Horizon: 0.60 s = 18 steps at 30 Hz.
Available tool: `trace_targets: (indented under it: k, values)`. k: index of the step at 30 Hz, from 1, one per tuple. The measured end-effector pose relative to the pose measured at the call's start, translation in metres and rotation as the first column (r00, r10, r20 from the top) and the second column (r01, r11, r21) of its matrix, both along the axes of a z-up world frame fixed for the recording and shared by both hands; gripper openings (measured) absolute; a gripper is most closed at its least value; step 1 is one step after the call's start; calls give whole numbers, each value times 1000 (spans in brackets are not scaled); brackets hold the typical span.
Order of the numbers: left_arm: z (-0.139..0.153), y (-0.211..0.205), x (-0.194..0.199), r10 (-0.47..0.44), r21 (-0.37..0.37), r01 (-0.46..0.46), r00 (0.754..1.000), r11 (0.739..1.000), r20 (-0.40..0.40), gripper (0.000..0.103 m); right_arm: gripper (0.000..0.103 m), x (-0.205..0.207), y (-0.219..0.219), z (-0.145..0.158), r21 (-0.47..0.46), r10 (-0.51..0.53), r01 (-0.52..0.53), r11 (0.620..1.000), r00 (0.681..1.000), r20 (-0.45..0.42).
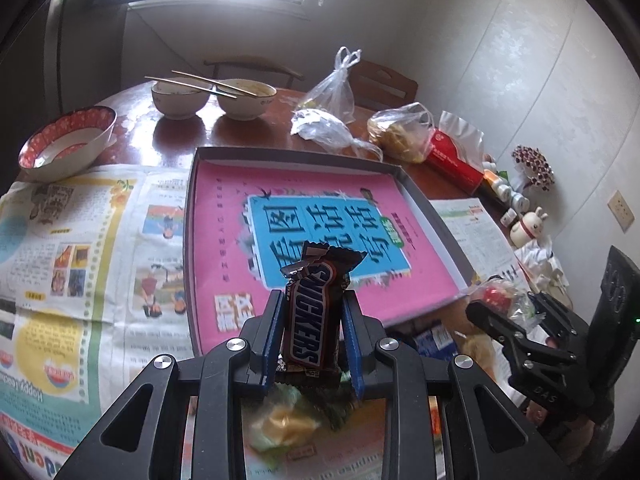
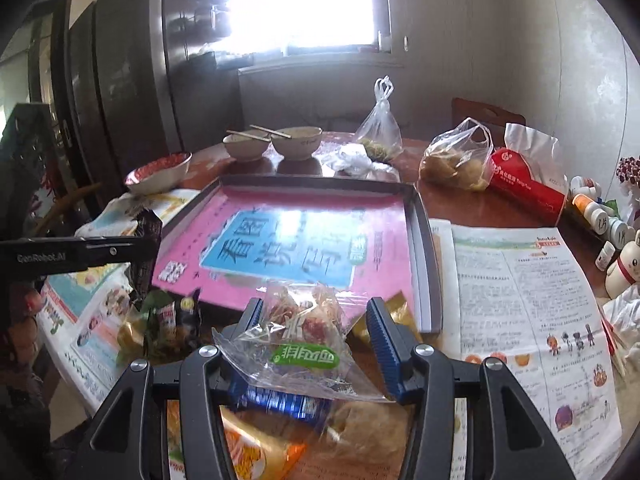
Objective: Organize snacks
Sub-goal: 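Carry the Snickers bar into the tray with the left gripper and release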
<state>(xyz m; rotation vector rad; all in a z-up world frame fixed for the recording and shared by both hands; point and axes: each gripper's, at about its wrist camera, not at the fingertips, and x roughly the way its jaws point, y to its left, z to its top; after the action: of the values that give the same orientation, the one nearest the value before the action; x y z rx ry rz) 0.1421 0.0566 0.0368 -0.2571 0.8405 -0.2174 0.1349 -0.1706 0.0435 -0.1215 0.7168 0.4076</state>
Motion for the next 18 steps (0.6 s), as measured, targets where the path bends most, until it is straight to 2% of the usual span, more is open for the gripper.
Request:
trace_targets:
  k: [6, 18]
  values:
    - [-3, -1, 18, 11, 13, -11, 1000, 1000, -7, 29, 52, 19, 18, 1, 1, 26, -26, 1000, 1000, -4]
    - [-17, -2, 44, 41, 35, -40, 999, 999, -26, 29, 52, 52, 44, -21, -20, 35, -37, 999, 998, -60]
